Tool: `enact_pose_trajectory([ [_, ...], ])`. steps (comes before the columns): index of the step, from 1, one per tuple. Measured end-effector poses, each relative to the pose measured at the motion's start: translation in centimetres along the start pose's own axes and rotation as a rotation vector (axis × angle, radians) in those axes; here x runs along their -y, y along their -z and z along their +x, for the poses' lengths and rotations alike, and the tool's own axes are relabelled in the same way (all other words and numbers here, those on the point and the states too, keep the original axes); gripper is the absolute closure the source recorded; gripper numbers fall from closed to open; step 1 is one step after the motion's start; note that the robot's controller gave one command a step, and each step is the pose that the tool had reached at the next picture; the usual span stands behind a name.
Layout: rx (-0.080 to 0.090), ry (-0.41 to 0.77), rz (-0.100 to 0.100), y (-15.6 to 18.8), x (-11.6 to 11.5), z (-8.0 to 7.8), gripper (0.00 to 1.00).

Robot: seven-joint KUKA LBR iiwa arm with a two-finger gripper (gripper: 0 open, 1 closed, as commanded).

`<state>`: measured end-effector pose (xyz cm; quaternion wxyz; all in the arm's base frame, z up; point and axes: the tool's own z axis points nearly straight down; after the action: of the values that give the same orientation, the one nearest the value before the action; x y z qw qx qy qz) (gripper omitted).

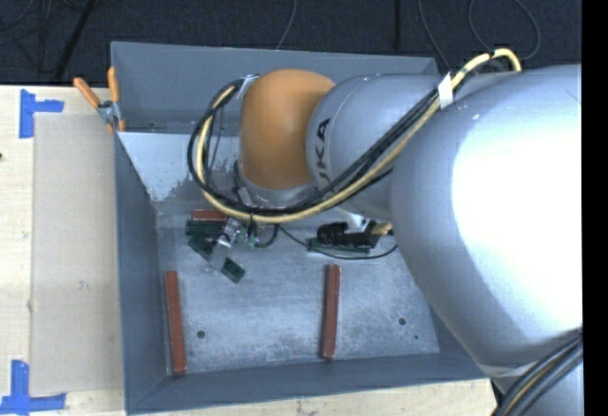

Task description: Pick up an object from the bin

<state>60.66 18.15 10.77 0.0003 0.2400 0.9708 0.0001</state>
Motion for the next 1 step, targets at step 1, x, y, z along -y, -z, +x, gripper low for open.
enact_pose_trajectory([
  [1, 0.000, -0.156, -0.001, -3.77, 0.91, -0.34, 0.00],
])
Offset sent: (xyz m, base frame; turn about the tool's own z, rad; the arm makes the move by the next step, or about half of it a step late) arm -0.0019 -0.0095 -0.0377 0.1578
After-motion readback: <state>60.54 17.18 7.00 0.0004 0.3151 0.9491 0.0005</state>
